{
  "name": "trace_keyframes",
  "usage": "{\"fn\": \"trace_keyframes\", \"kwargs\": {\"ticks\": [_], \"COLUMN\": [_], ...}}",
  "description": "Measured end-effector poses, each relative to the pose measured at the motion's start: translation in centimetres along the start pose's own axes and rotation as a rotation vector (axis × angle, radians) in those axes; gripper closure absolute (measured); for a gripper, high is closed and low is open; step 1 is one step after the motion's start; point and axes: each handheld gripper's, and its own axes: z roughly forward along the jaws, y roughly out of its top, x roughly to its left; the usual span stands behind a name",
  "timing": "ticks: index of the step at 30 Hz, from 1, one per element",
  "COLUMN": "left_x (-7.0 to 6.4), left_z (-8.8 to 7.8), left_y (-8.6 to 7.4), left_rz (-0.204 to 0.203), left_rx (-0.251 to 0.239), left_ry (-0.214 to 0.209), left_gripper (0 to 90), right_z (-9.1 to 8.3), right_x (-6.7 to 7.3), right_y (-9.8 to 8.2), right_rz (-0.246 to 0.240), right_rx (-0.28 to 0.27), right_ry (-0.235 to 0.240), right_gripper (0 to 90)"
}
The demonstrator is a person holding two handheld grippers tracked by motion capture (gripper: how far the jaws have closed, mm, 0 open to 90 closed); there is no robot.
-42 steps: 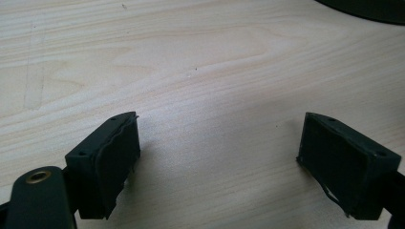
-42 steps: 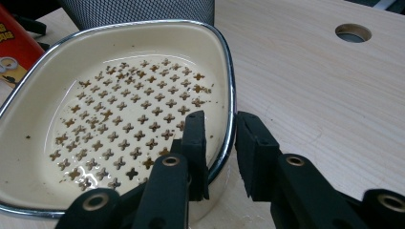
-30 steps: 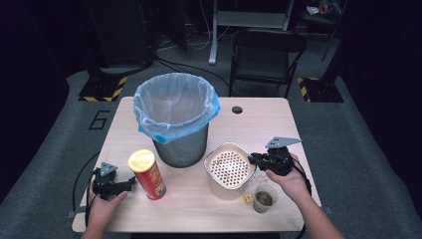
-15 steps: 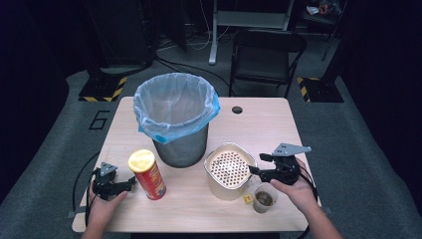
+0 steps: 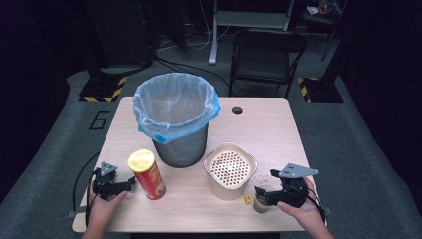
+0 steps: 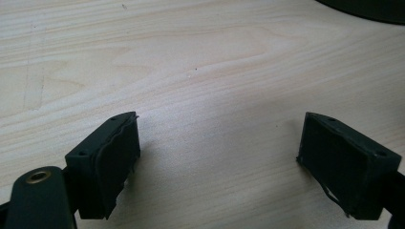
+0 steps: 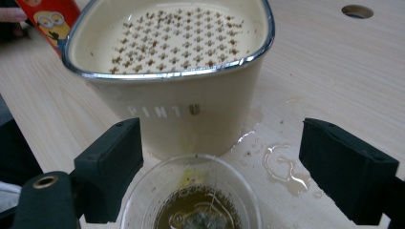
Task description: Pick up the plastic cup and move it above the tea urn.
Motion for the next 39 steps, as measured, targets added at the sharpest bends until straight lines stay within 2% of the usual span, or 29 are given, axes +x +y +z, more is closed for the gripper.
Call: {"fn": "trace_keyframes", "kwargs": {"ticks": [5, 11, 15, 21, 25, 27, 29, 39], "left_x": [0.0, 0.0, 0.0, 0.0, 0.0, 0.0, 0.0, 0.0], "left_z": [0.0, 0.0, 0.0, 0.0, 0.0, 0.0, 0.0, 0.0], "left_y": [0.0, 0.0, 0.0, 0.0, 0.0, 0.0, 0.0, 0.0], "left_rz": [0.001, 0.0, 0.0, 0.0, -0.001, -0.001, -0.001, -0.002], "left_rx": [0.0, 0.0, 0.0, 0.0, -0.001, -0.001, -0.001, -0.001], "left_ry": [0.0, 0.0, 0.0, 0.0, 0.0, 0.0, 0.0, 0.0], "left_gripper": [13.5, 13.6, 13.5, 13.5, 13.5, 13.5, 13.6, 13.6], "right_z": [0.2, 0.9, 1.2, 1.9, 2.1, 2.1, 1.9, 1.8], "right_x": [0.4, 1.3, 1.6, 1.9, 1.9, 1.9, 1.8, 1.9], "right_y": [-1.1, -2.4, -3.0, -4.4, -4.8, -5.0, -4.9, -4.9], "right_rz": [0.014, -0.014, -0.023, -0.063, -0.051, -0.062, -0.055, -0.066], "right_rx": [0.013, 0.046, 0.061, 0.086, 0.092, 0.094, 0.069, 0.068], "right_ry": [0.014, -0.011, -0.019, -0.041, -0.046, -0.048, -0.04, -0.043], "right_gripper": [14.5, 14.6, 14.9, 16.4, 21.1, 24.3, 27.0, 30.8]}}
